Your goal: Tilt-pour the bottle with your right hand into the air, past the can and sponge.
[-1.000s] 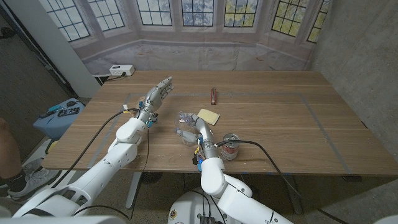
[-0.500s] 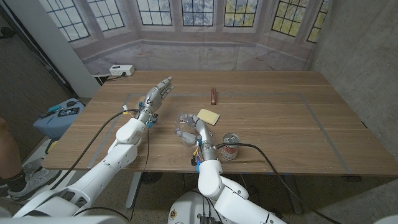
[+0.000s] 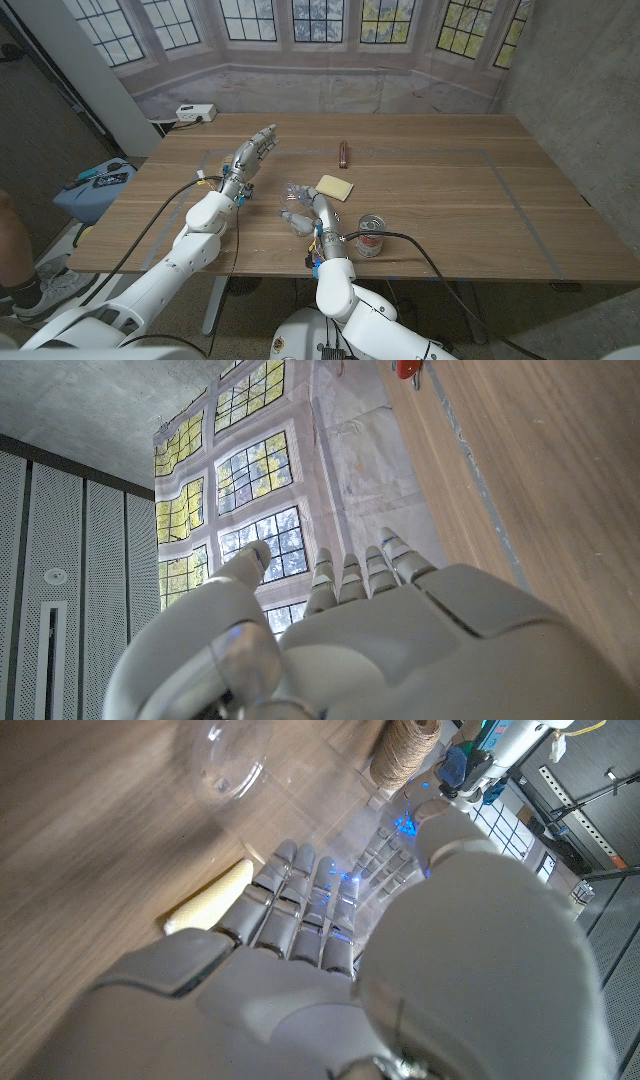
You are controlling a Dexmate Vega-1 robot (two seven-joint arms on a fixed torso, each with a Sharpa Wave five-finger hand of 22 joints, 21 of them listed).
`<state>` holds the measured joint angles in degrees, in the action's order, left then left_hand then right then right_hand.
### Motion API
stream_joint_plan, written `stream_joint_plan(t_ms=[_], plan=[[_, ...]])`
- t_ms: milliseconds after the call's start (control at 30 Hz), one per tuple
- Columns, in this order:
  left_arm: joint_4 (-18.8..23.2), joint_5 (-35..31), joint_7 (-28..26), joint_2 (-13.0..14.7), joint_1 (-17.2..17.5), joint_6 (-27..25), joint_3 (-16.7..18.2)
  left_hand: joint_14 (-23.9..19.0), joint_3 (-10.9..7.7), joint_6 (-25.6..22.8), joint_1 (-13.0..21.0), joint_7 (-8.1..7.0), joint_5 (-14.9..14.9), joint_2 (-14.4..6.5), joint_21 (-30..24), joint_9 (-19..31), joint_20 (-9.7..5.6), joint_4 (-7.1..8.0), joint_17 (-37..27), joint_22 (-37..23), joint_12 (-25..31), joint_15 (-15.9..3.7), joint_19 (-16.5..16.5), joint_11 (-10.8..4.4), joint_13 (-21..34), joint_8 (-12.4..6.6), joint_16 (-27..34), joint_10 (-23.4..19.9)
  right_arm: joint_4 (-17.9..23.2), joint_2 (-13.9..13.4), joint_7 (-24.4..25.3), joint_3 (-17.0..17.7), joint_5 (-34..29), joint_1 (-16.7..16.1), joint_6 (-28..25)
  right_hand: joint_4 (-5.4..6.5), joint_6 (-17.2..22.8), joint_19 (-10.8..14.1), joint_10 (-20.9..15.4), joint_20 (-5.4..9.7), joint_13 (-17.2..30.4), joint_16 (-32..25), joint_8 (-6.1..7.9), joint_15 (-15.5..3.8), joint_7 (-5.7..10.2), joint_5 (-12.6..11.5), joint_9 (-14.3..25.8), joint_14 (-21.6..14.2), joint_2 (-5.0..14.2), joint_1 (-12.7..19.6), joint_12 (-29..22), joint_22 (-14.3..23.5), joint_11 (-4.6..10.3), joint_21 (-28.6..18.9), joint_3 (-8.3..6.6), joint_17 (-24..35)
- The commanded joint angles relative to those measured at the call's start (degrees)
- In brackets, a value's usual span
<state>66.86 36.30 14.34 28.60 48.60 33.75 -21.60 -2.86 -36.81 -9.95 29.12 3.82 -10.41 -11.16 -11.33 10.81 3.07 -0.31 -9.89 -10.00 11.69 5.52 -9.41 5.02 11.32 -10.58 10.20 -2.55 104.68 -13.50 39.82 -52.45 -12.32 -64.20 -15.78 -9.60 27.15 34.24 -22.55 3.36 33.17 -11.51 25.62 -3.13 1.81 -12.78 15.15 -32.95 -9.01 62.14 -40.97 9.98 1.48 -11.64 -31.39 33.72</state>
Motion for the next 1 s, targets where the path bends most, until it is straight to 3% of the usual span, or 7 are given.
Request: stream_joint_plan(t_ms=[33,333,1000], plan=[[-0.3,0.3,0.7,0.2,0.1,0.1,0.1,0.4,-0.02,-0.8,0.6,0.17,-0.5,0.0,-0.1,0.1,-0.05,-0.18,0.0,-0.1,0.3,0.28,0.1,0.29,0.2,-0.48,0.3,0.1,-0.2,-0.3,-0.5,-0.3,0.1,0.1,0.3,0.54,-0.8,-0.5,1.3,-0.28,-0.2,0.3,-0.27,-4.59,-0.27,0.1,0.0,1.1,0.15,-0.8,0.5,0.1,-0.46,0.2,-0.37,0.0],[-0.9,0.4,1.4,0.1,-0.1,0.5,0.0,0.4,0.07,-5.2,0.6,0.59,-0.4,-0.1,-0.1,0.4,-0.04,-0.04,0.0,-0.1,0.3,0.25,0.2,0.27,0.2,-1.96,0.3,0.2,-0.6,-0.4,-0.3,-0.5,-0.1,-0.1,1.1,0.69,-2.8,-1.1,2.8,-0.67,-0.7,0.8,-1.23,-4.04,-0.88,0.3,-0.1,2.8,-0.68,-2.4,1.3,0.1,-1.04,0.4,0.2,-0.4],[-2.4,1.0,3.0,-0.4,-0.7,1.4,0.0,0.4,0.06,-5.4,0.7,0.67,-0.5,-0.1,-0.1,0.6,0.06,0.01,0.0,-0.1,0.4,0.21,0.1,0.19,0.2,-1.8,0.3,0.1,-1.4,-0.4,-0.7,-0.5,0.0,-0.2,2.6,0.3,-6.7,-2.9,6.9,-1.34,-2.3,1.6,-3.24,-2.18,-1.54,0.4,-0.2,8.2,-1.32,-4.5,3.7,0.2,-2.55,0.6,1.22,-2.3]])
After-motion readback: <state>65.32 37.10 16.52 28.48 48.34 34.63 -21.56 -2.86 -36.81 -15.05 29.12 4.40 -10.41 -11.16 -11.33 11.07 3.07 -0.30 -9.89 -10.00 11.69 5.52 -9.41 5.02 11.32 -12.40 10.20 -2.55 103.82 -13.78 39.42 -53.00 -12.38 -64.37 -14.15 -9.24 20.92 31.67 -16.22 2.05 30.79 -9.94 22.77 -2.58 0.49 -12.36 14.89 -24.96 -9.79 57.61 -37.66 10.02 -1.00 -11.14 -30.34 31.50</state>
